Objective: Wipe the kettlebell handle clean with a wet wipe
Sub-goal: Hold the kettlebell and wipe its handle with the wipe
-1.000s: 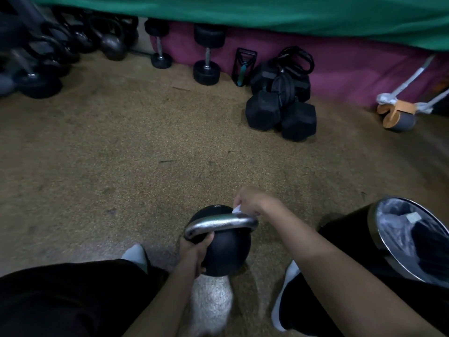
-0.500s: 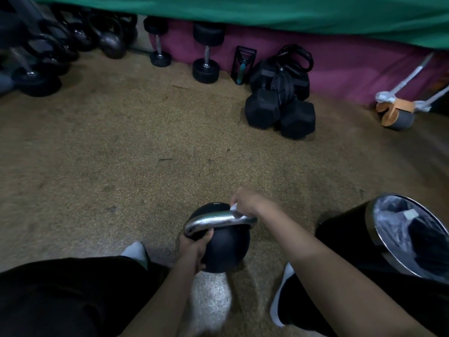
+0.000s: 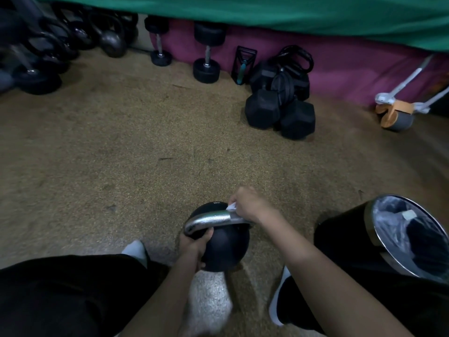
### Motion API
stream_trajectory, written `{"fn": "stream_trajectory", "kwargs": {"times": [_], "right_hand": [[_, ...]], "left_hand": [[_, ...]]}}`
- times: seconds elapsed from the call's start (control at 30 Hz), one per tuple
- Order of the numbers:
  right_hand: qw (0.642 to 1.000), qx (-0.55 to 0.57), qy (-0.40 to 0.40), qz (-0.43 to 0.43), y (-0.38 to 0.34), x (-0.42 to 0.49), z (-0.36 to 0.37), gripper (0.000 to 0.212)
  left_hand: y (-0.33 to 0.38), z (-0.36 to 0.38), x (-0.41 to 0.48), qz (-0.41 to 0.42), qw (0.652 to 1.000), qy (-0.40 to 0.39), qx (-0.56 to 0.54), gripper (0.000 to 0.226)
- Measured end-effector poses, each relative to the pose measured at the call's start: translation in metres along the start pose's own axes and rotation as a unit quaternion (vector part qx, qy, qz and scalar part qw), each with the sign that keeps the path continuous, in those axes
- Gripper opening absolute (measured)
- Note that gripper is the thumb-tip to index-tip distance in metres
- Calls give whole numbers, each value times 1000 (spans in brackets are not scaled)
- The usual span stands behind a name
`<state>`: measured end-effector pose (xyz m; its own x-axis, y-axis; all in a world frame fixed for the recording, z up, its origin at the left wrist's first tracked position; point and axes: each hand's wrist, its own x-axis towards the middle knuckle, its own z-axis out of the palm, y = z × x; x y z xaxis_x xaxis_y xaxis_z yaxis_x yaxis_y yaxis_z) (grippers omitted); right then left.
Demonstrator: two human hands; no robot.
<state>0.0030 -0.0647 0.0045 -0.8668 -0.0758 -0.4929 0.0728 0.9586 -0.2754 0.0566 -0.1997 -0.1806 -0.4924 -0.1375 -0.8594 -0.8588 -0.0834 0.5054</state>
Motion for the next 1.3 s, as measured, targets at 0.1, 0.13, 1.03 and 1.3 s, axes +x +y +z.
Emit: {"fn": "stream_trajectory", "kwargs": {"times": [0.1, 0.13, 1.03, 1.3], "right_hand": [[1000, 3, 21, 0, 4, -5, 1, 31], [1000, 1, 27, 1, 6, -6, 1, 32], [990, 42, 134, 20, 10, -23, 24, 34], [983, 35, 177, -20, 12, -36, 36, 36]], "left_hand": [[0, 0, -2, 11, 1000, 5, -2, 84], [0, 0, -2, 12, 1000, 4, -7, 83], [-11, -1, 13, 10, 999, -13, -38, 101], [-3, -1, 6, -6, 1000, -6, -26, 79]]}}
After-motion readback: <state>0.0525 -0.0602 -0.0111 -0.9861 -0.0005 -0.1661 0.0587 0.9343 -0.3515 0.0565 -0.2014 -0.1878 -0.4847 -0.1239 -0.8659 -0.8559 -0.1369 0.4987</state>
